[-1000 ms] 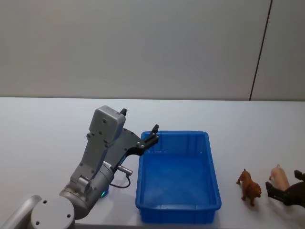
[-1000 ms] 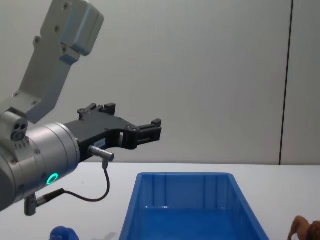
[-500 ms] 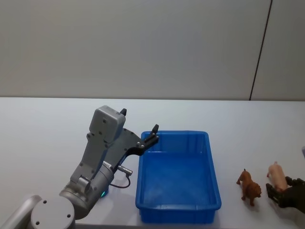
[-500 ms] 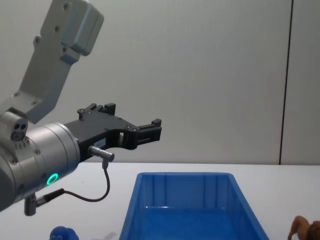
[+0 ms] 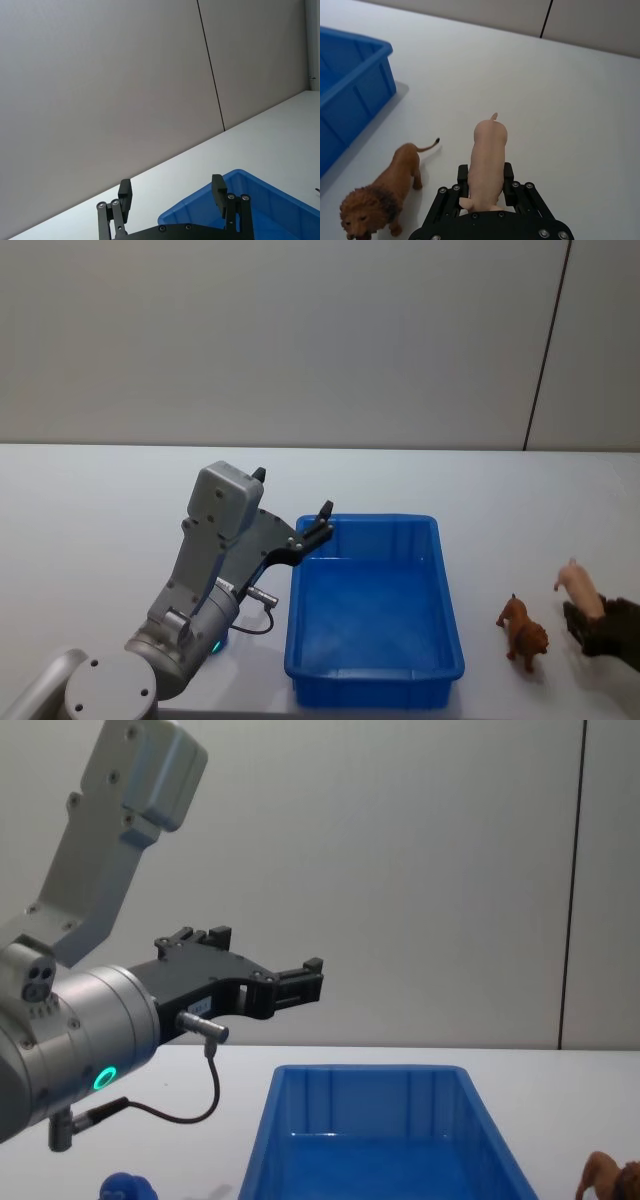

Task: Pick up the two dolls from the table and place them into the box.

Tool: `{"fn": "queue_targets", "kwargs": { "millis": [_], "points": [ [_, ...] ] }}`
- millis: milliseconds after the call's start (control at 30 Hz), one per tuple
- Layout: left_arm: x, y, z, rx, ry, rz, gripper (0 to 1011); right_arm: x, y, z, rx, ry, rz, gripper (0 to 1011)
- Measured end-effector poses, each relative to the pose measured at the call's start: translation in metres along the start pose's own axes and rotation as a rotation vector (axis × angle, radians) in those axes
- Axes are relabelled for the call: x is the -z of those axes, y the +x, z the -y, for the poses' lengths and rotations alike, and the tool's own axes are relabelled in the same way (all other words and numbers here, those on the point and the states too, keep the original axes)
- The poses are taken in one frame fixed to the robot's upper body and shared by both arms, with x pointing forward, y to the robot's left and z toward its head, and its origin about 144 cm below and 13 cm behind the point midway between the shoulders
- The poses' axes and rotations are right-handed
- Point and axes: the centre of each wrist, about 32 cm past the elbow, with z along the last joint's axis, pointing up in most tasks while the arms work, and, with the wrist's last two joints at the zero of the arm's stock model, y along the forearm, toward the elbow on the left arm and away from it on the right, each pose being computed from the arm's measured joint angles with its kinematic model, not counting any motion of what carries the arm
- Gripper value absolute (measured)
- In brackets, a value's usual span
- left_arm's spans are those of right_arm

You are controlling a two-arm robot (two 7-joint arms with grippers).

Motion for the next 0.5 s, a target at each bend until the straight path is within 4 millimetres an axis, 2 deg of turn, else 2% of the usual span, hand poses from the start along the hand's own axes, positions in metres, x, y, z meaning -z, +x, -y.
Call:
{"fn": "queue_targets", "kwargs": {
  "millis": [500],
  "points": [
    [0.000,0.000,0.000,0.000,0.000,0.000,1001,-0.029,-0.013,0.010,-0.038,0.198,-0.022,363]
  ]
}}
